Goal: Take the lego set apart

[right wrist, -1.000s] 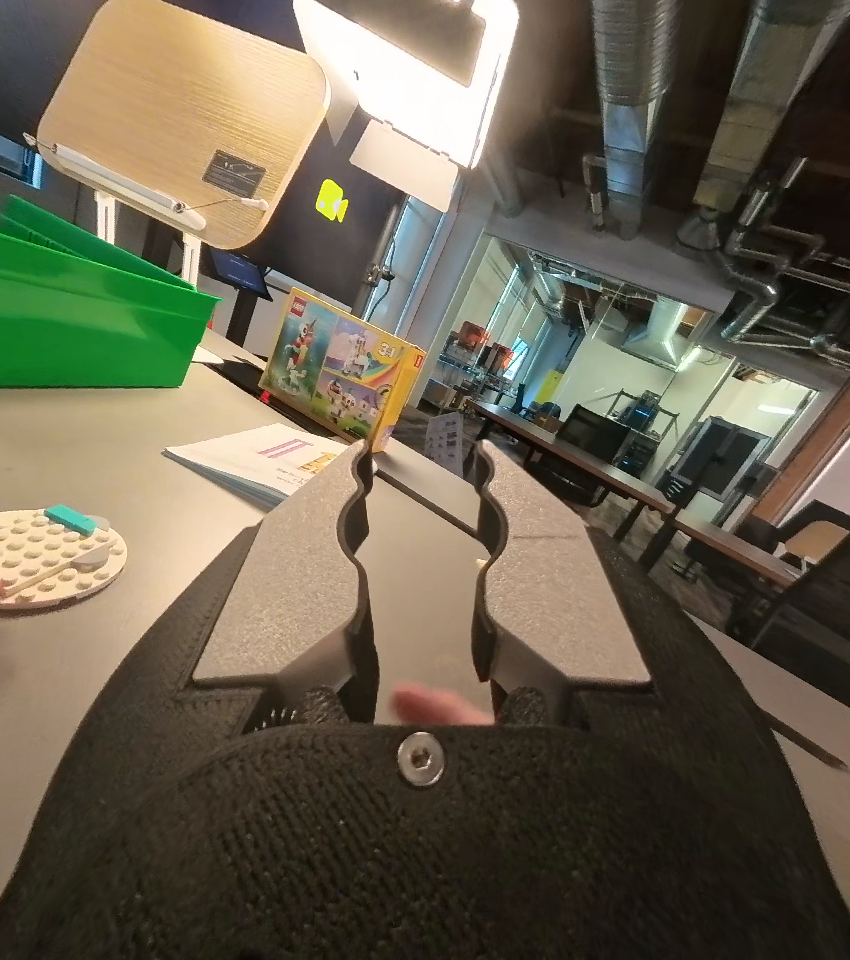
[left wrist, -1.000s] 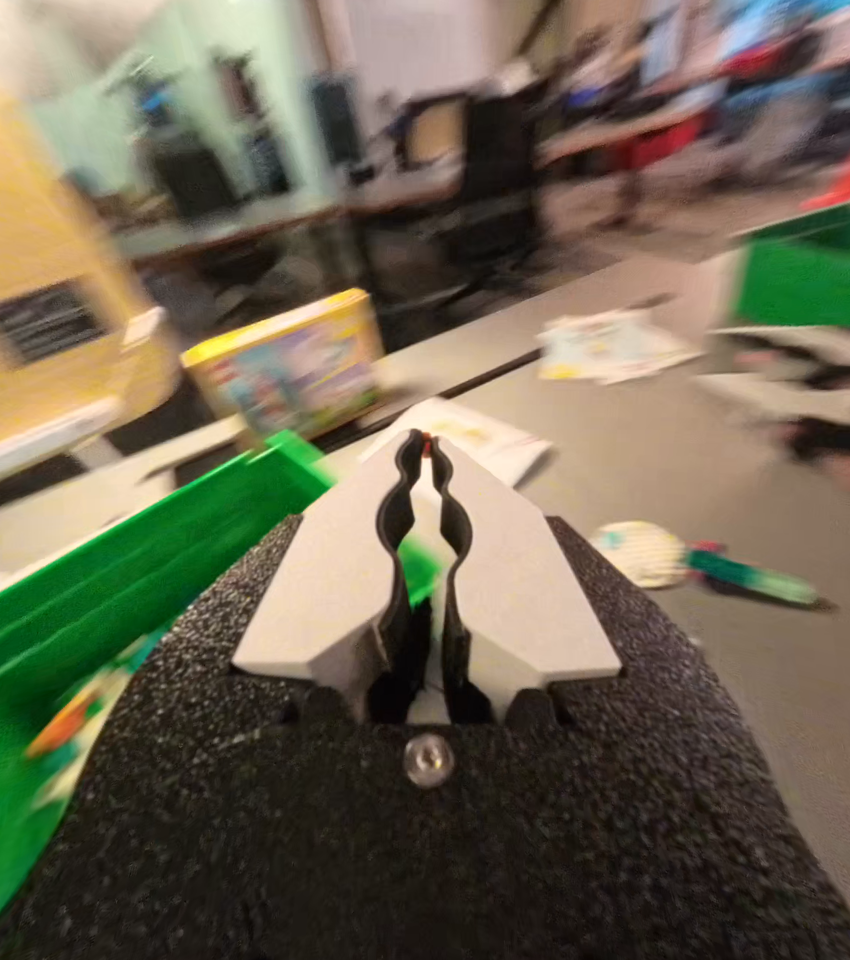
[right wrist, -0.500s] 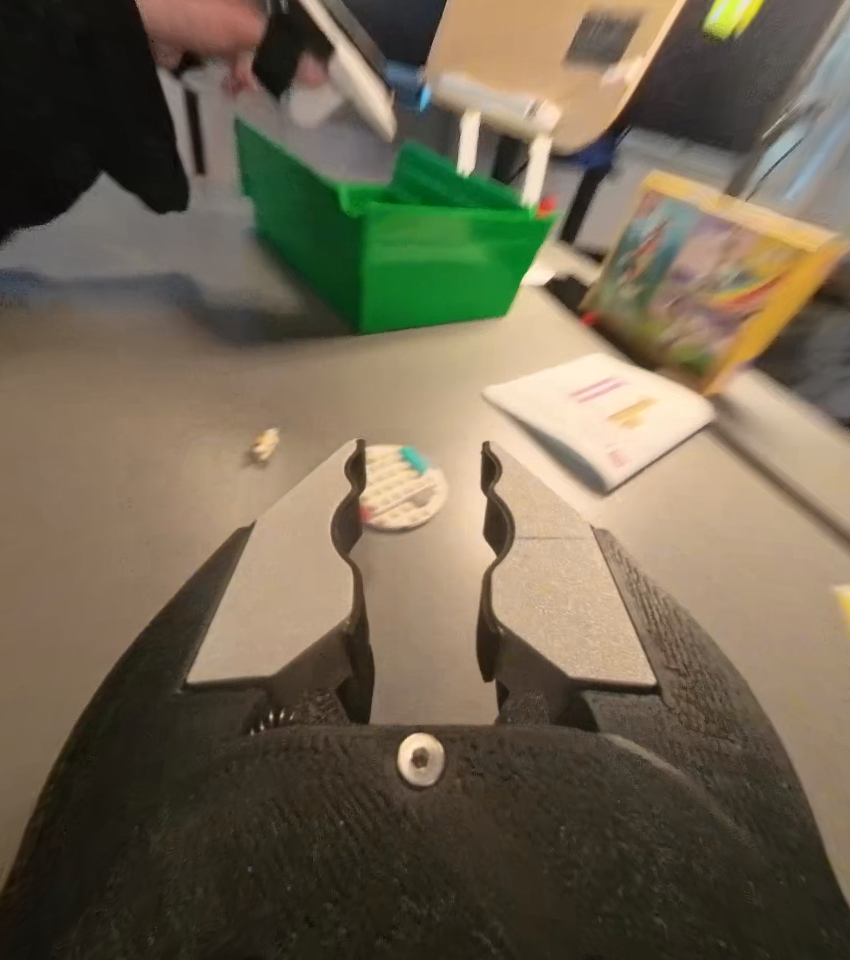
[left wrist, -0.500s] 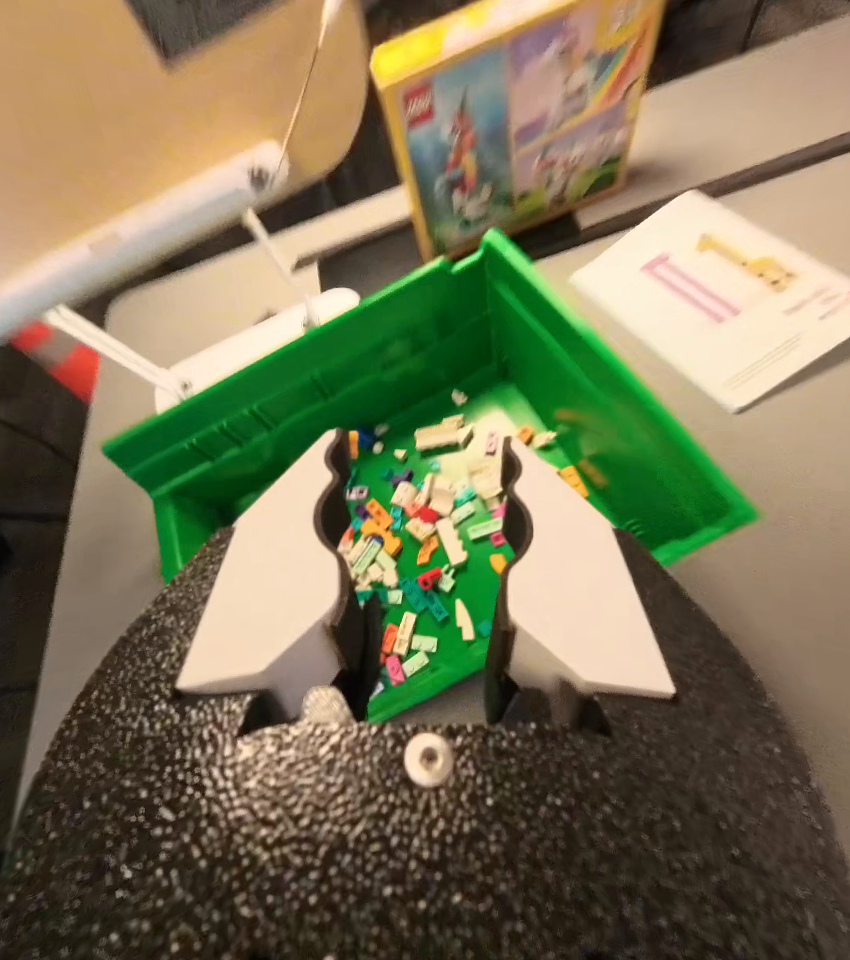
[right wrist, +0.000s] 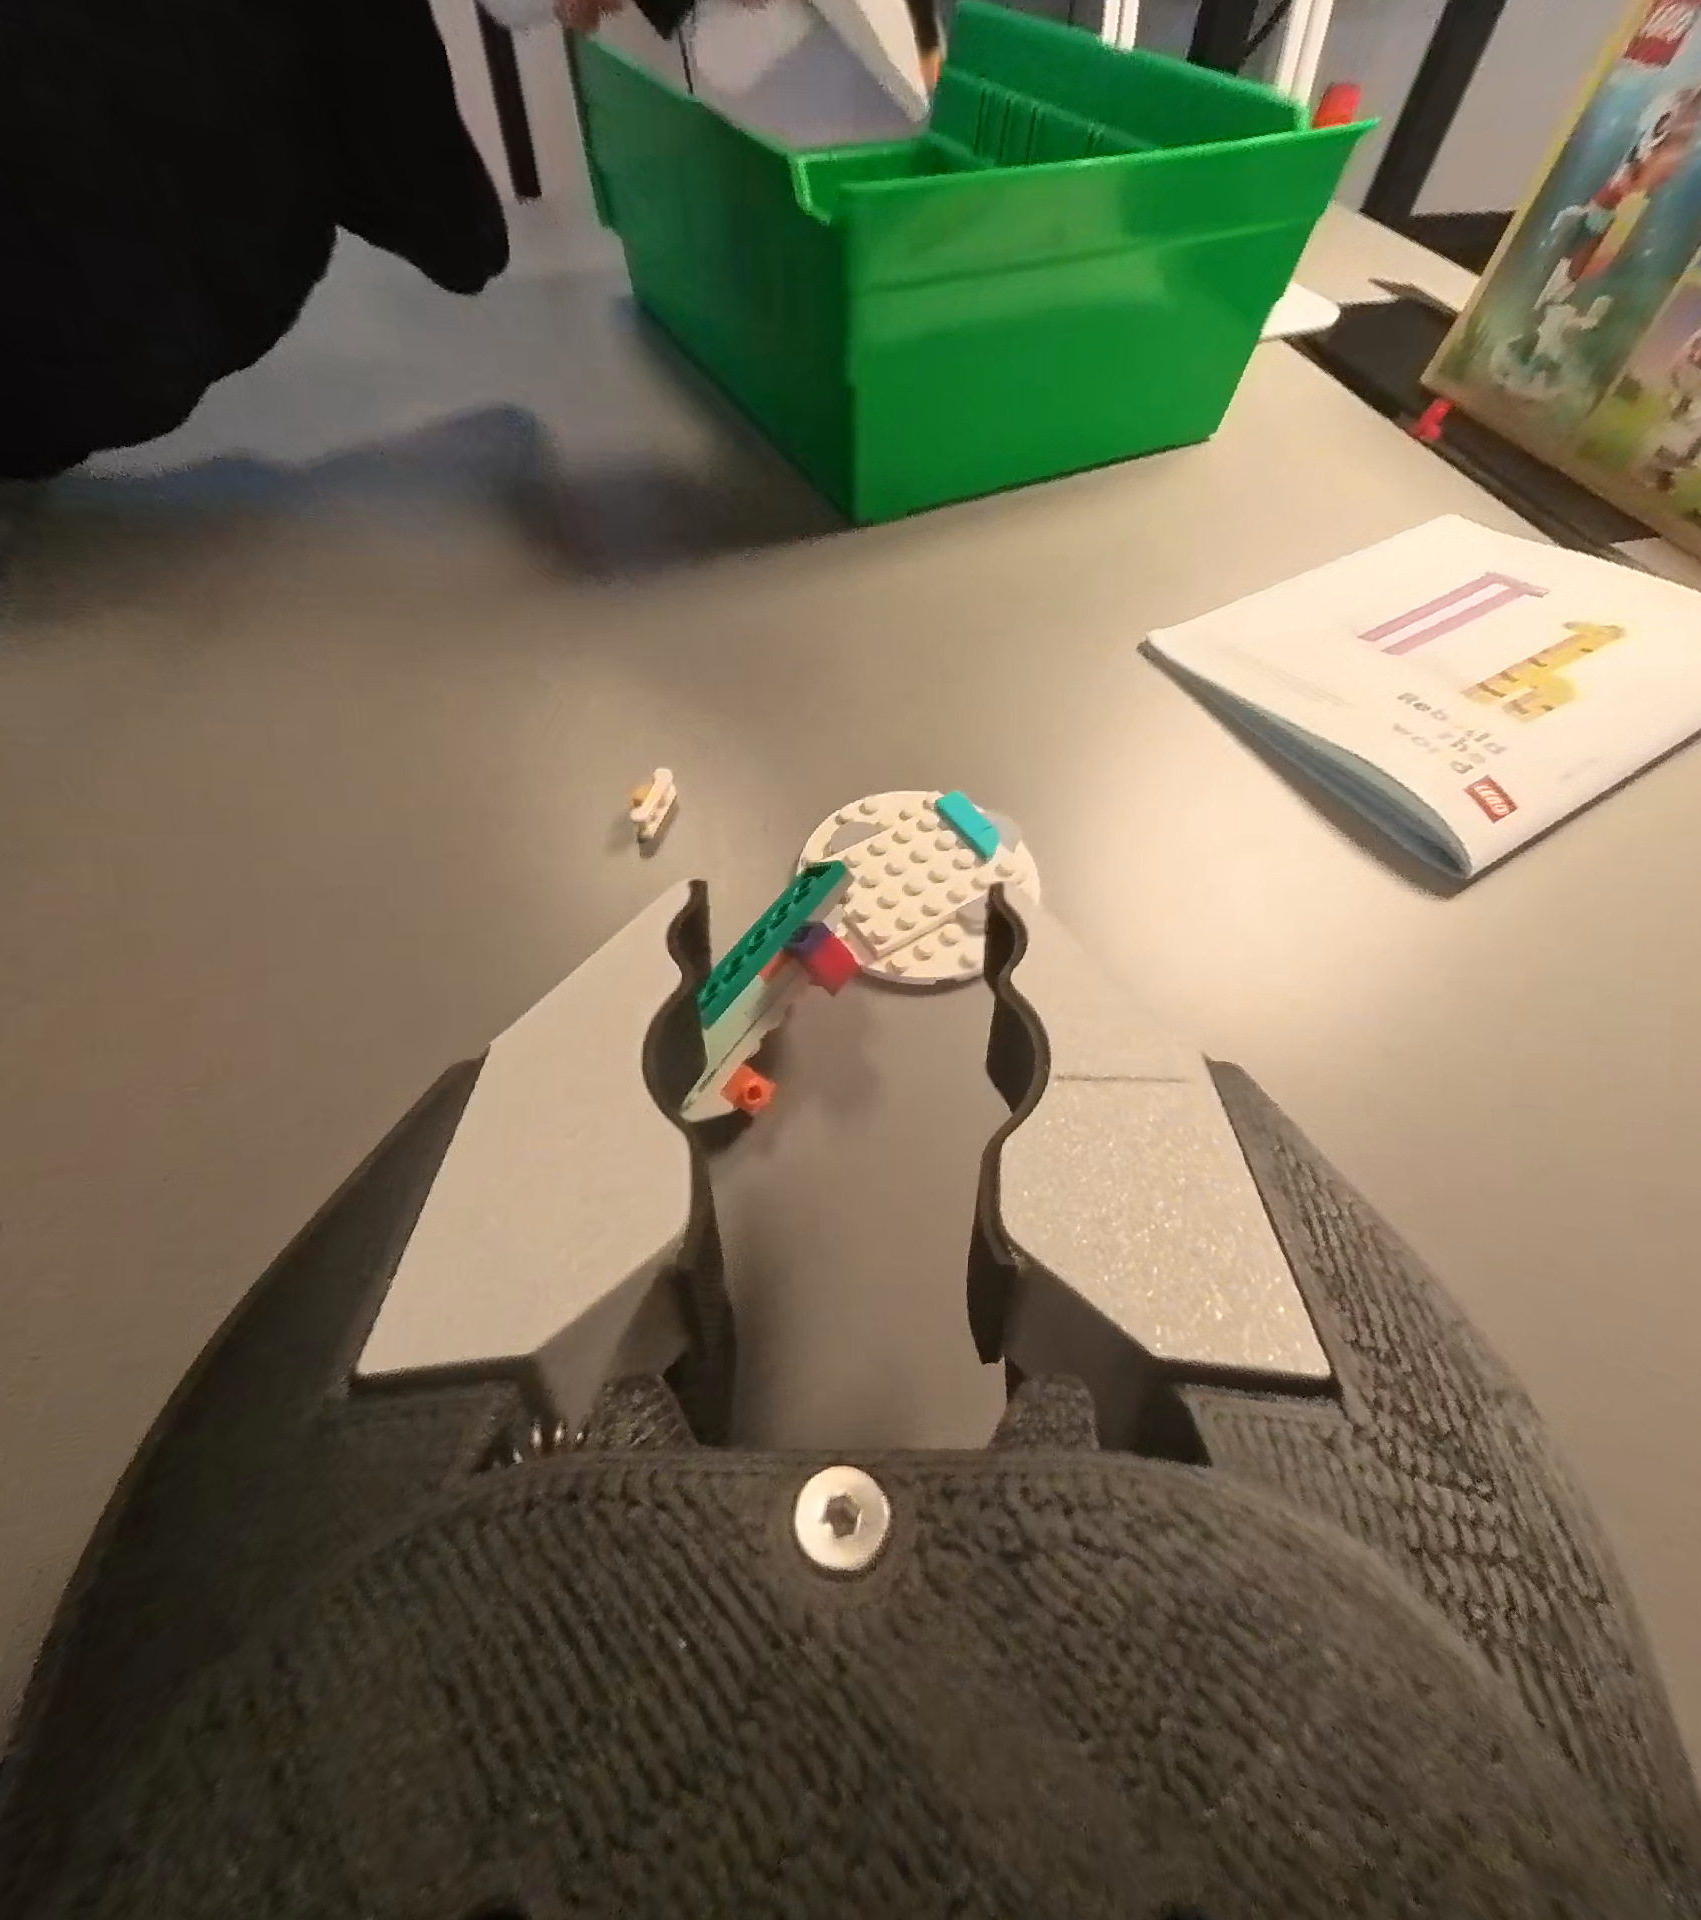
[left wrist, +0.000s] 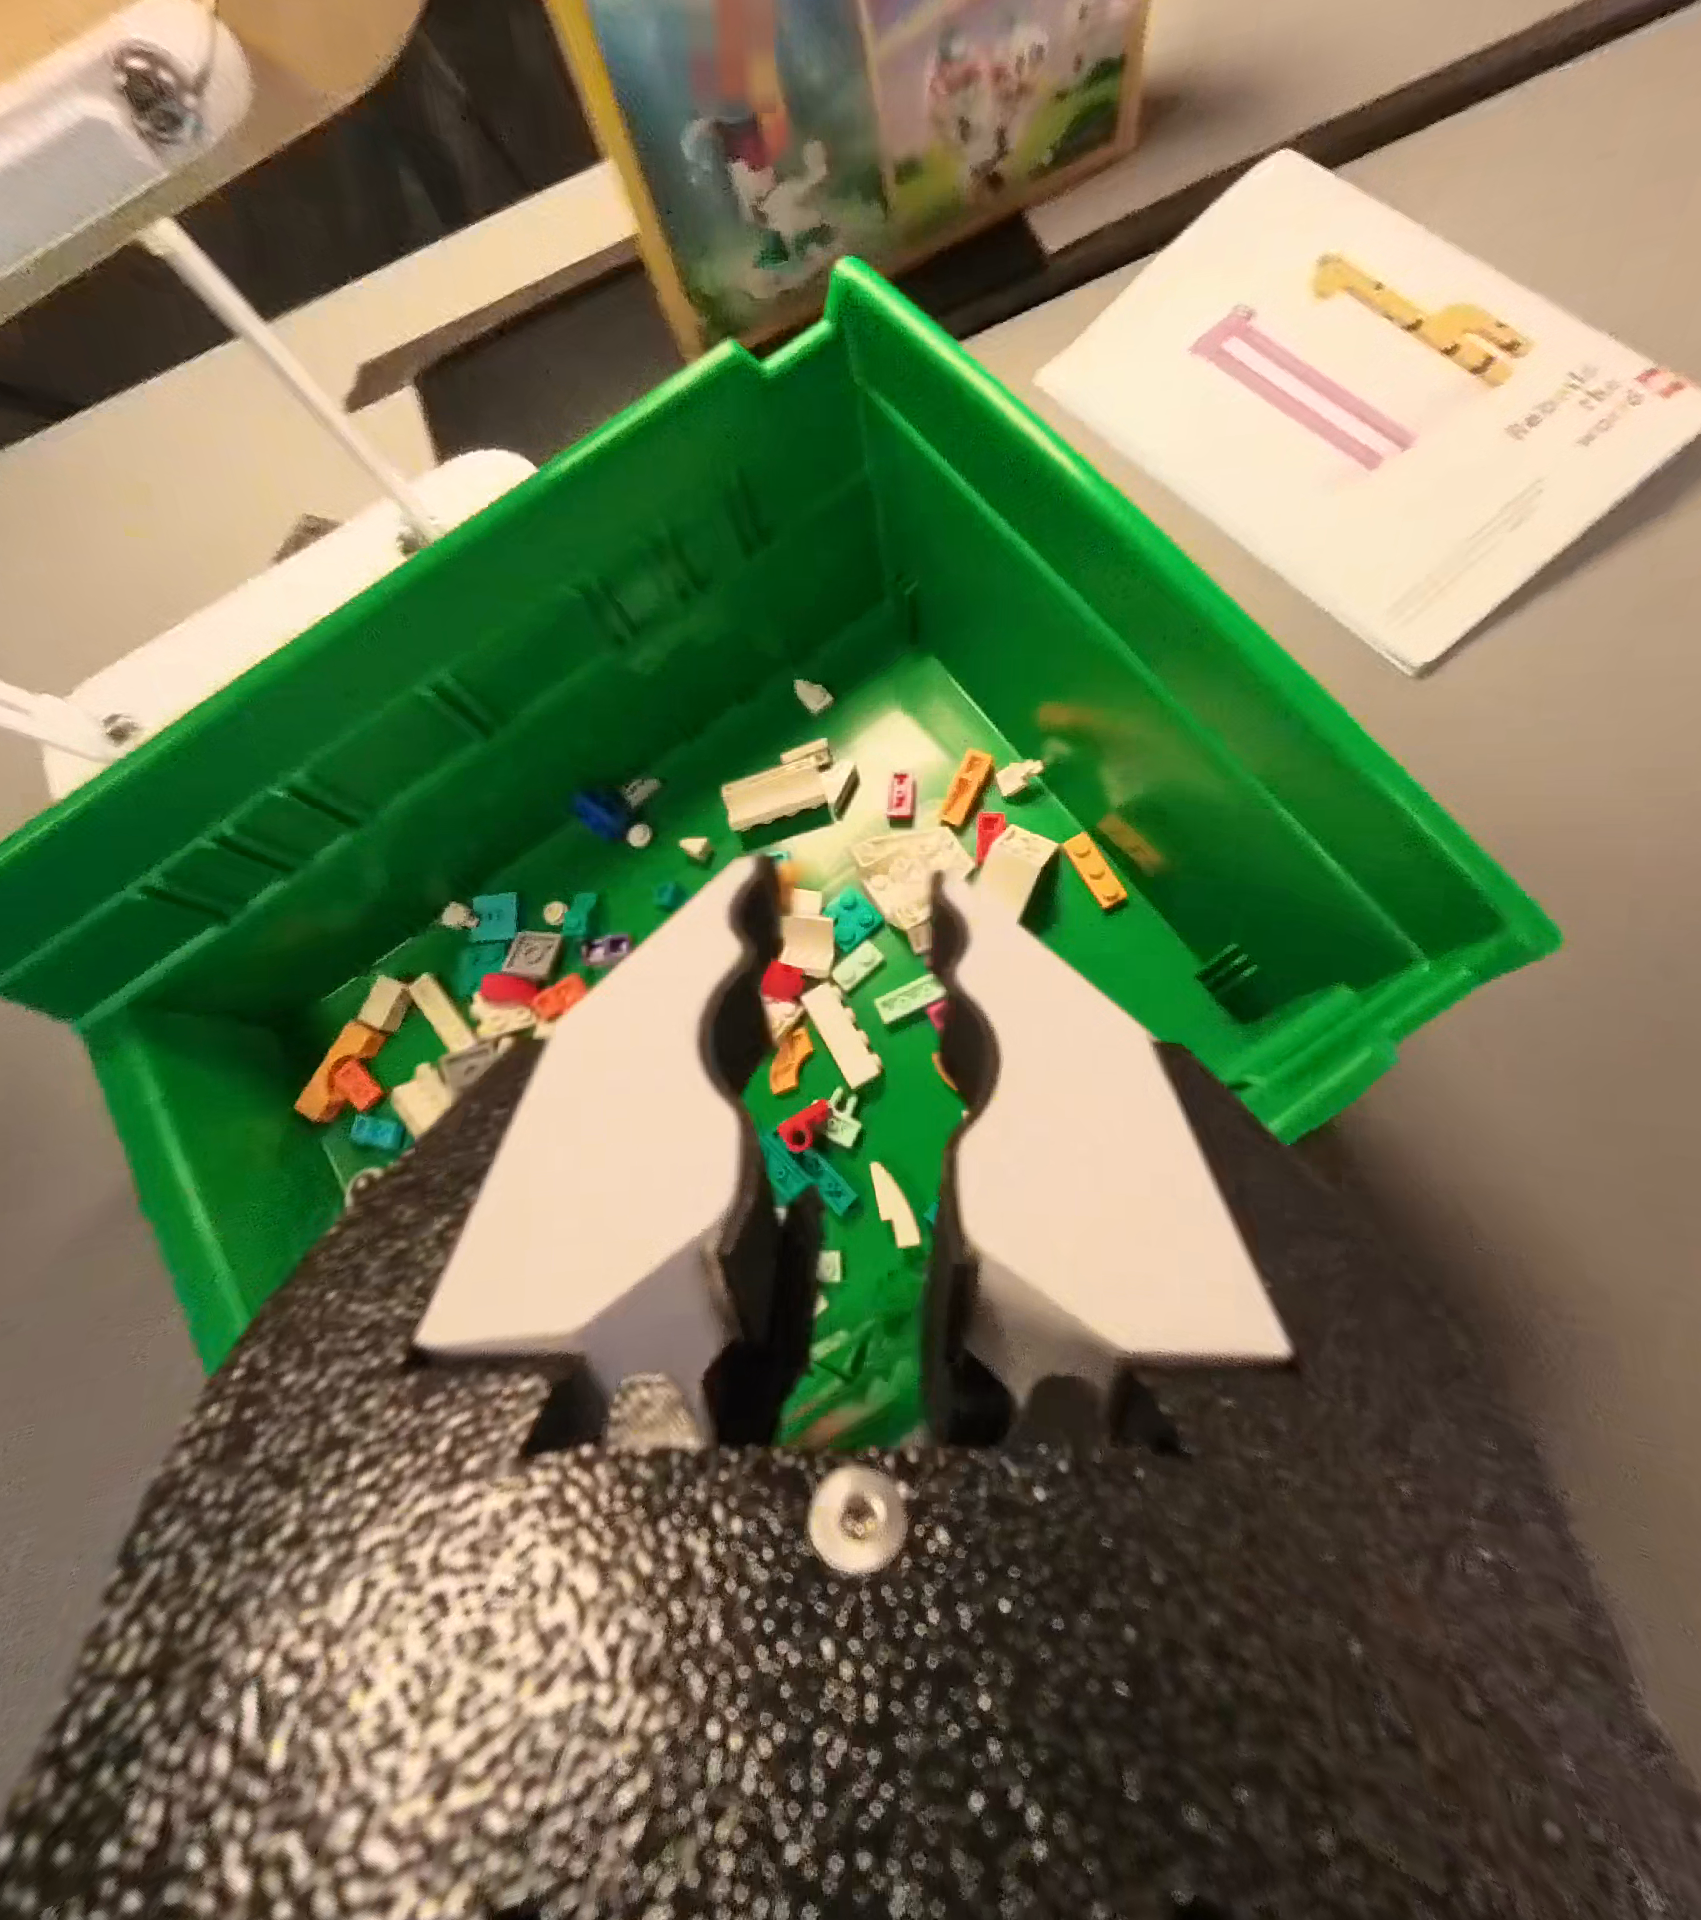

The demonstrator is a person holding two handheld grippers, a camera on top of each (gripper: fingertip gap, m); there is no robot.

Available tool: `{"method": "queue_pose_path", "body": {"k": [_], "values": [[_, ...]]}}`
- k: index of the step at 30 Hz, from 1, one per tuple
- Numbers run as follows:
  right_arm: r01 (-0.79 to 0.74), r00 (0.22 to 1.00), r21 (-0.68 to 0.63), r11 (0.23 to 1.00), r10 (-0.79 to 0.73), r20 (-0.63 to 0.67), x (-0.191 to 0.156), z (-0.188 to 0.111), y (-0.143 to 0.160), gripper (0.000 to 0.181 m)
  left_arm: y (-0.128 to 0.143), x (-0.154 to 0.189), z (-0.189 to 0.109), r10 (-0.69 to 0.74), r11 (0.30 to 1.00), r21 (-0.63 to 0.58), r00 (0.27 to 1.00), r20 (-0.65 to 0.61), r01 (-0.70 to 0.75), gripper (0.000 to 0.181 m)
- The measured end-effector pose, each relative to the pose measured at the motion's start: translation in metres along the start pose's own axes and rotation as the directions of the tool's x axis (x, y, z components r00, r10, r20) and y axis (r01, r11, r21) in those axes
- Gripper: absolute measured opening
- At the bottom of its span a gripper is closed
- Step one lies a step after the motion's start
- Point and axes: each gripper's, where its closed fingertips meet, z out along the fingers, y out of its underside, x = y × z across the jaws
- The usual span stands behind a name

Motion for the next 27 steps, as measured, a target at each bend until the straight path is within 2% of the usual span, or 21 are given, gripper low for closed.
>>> {"method": "queue_pose_path", "body": {"k": [2,4,6,8,9,10,14,15,18,19,21,23,25,27], "values": [[-0.005,1.0,0.03,1.0,0.005,-0.006,0.002,-0.002,-0.004,0.05,0.001,-0.006,0.003,0.037,0.999,-0.023,0.999,-0.009,-0.037,0.001],[-0.009,1.0,0.046,0.999,0.009,-0.011,0.004,-0.004,-0.006,0.05,0.001,-0.012,0.005,0.052,0.998,-0.037,0.999,-0.009,-0.053,0.002],[-0.003,1.0,0.052,0.999,0.004,-0.018,0.005,-0.005,-0.006,0.049,-0.004,-0.013,0.006,0.044,0.999,-0.027,0.999,-0.025,-0.045,0.039],[0.009,1.0,0.051,0.999,-0.008,-0.028,0.006,-0.005,-0.006,0.049,-0.004,-0.012,0.007,0.041,0.998,-0.05,0.997,-0.058,-0.044,0.023],[0.015,0.999,0.049,0.999,-0.013,-0.03,0.006,-0.005,-0.006,0.049,-0.005,-0.013,0.008,0.032,0.998,-0.049,0.997,-0.067,-0.036,0.023],[0.019,0.999,0.048,0.999,-0.017,-0.031,0.006,-0.005,-0.006,0.048,-0.006,-0.015,0.01,-0.002,0.999,-0.053,0.997,-0.073,-0.001,0.034],[0.032,0.999,0.046,0.998,-0.03,-0.037,0.006,-0.005,-0.006,0.048,-0.001,-0.019,0.017,-0.183,0.977,-0.135,0.974,-0.13,0.166,0.021],[0.033,0.999,0.045,0.998,-0.031,-0.037,0.005,-0.005,-0.006,0.048,0.003,-0.018,0.019,-0.208,0.969,-0.166,0.966,-0.152,0.183,0.025],[0.035,0.999,0.045,0.998,-0.033,-0.038,0.005,-0.004,-0.006,0.048,0.01,-0.012,0.029,-0.298,0.933,-0.277,0.925,-0.235,0.23,0.061],[0.039,0.998,0.046,0.998,-0.037,-0.042,0.006,-0.004,-0.006,0.047,0.007,-0.01,0.03,-0.289,0.935,-0.279,0.923,-0.254,0.216,0.061],[0.057,0.997,0.049,0.997,-0.054,-0.064,0.008,-0.005,-0.007,0.045,-0.013,0.013,0.02,-0.233,0.964,-0.206,0.903,-0.362,0.167,0.054],[0.061,0.995,0.044,0.997,-0.057,-0.082,0.01,-0.004,-0.006,0.044,-0.04,0.047,0.0,-0.118,0.993,-0.061,0.88,-0.46,0.101,0.047],[0.029,0.995,0.027,0.999,-0.026,-0.093,0.014,-0.003,-0.004,0.043,-0.061,0.096,-0.029,0.03,0.995,0.097,0.831,-0.555,0.029,0.041],[-0.061,0.995,-0.002,0.998,0.06,-0.08,0.015,0.0,0.001,0.043,-0.066,0.148,-0.057,0.14,0.98,0.198,0.75,-0.646,-0.012,0.033]]}}
